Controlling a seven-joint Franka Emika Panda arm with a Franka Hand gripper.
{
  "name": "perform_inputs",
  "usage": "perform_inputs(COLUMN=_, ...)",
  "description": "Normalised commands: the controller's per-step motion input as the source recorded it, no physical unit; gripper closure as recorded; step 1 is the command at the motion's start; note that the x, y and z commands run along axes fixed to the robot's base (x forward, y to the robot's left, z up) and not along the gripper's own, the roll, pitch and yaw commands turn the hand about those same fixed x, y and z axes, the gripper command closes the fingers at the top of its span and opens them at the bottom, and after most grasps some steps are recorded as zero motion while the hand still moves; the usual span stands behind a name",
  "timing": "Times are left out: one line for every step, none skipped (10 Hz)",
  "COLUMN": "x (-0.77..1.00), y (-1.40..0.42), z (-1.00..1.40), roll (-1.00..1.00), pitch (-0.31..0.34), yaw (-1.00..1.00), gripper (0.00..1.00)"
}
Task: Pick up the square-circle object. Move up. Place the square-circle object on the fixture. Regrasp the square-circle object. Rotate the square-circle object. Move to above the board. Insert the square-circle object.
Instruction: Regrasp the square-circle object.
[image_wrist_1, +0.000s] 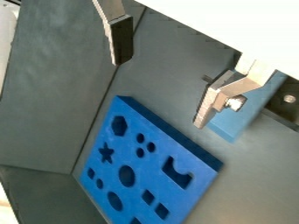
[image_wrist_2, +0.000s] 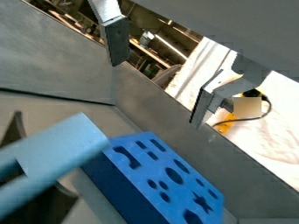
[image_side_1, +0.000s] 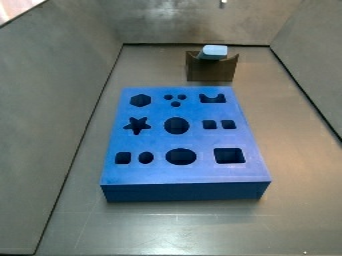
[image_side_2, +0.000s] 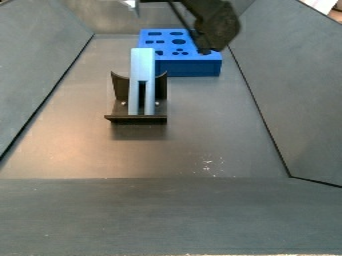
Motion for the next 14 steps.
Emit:
perform_inputs(x=-1.00, y=-0.01, z=0.01, roll=0.08, pitch=-0.120, yaw=0.02, gripper=0.00)
perform_inputs(x=-0.86, y=-0.01, z=0.01, roll=0.09, pitch=-0.121, yaw=0.03, gripper=0.00)
perform_inputs(x=-0.73, y=-0.01, z=0.01, roll=0.10, pitch=-0.119, yaw=0.04, gripper=0.00)
perform_inputs(x=-0.55, y=-0.01, z=0.01, roll=0.10, pitch=-0.107, yaw=0.05, gripper=0.00)
perform_inputs(x=-0.29, y=-0.35, z=-1.00, roll=1.00, pitch=-0.020, yaw=-0.91, gripper=0.00)
perform_inputs(x=-0.19, y=-0.37, z=-1.00, roll=1.00, pitch=-0.023, yaw=-0.91, gripper=0.00)
perform_inputs(x=-0.04, y=-0.34, z=-1.00, roll=1.00, pitch=-0.050, yaw=-0.91, gripper=0.00)
perform_inputs(x=-0.02, y=-0.22, z=-0.84, roll=1.00, pitch=-0.071, yaw=-0.92, gripper=0.00)
perform_inputs(x=0.00, y=-0.11, z=-0.58, roll=1.00, pitch=-0.098, yaw=-0.93, gripper=0.00)
perform_inputs(x=0.00, y=-0.08, z=-0.39, roll=1.00, pitch=-0.118, yaw=-0.94, gripper=0.00)
perform_inputs(x=0.00, y=-0.05, z=-0.20, roll=1.00, pitch=-0.136, yaw=-0.94, gripper=0.00)
perform_inputs(x=-0.01, y=-0.03, z=-0.06, roll=1.00, pitch=-0.153, yaw=-0.94, gripper=0.00)
perform_inputs(x=-0.03, y=-0.03, z=-0.03, roll=1.00, pitch=-0.175, yaw=-0.94, gripper=0.00)
perform_inputs(x=-0.04, y=-0.03, z=-0.02, roll=1.00, pitch=-0.190, yaw=-0.94, gripper=0.00)
